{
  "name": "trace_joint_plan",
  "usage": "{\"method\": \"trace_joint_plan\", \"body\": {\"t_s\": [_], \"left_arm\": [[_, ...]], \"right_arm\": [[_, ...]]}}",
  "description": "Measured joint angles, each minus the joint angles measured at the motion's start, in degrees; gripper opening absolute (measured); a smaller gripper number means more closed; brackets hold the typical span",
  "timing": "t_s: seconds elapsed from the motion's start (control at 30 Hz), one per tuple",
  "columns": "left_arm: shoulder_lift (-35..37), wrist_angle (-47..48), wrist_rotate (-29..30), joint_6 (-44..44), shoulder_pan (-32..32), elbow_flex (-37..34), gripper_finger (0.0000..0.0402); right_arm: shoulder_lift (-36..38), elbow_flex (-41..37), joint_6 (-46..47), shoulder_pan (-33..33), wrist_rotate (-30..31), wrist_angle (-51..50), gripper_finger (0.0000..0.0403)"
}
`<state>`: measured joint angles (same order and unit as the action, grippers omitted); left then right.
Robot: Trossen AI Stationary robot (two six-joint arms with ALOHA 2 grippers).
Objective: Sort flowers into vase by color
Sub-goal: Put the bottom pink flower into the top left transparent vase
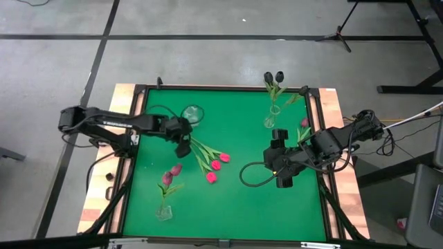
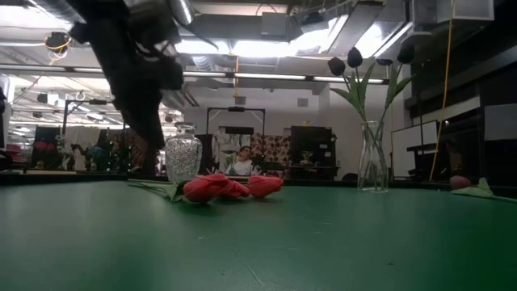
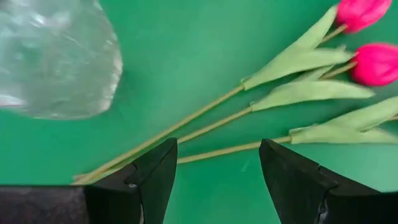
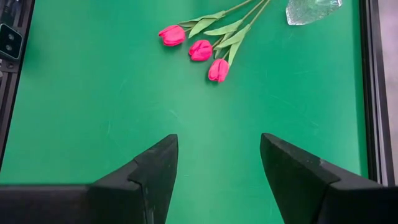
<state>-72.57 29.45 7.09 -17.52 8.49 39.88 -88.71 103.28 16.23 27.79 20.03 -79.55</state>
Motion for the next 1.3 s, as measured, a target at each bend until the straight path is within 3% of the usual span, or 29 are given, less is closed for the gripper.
{"method": "trace_joint_plan", "body": {"t_s": [0.43,0.97,1.3], "left_arm": [[-12.4,-4.6,-1.1,9.1,0.0,-0.1,0.0225],[-12.6,-6.5,-3.7,21.6,-4.6,-0.1,0.0223],[-12.6,-7.8,-2.7,20.8,-3.9,-0.1,0.017]], "right_arm": [[0.0,0.0,0.0,0.0,0.0,0.0,0.0227],[0.0,0.0,0.0,0.0,0.0,0.2,0.0227],[0.0,0.0,0.3,0.0,0.0,0.2,0.0227]]}}
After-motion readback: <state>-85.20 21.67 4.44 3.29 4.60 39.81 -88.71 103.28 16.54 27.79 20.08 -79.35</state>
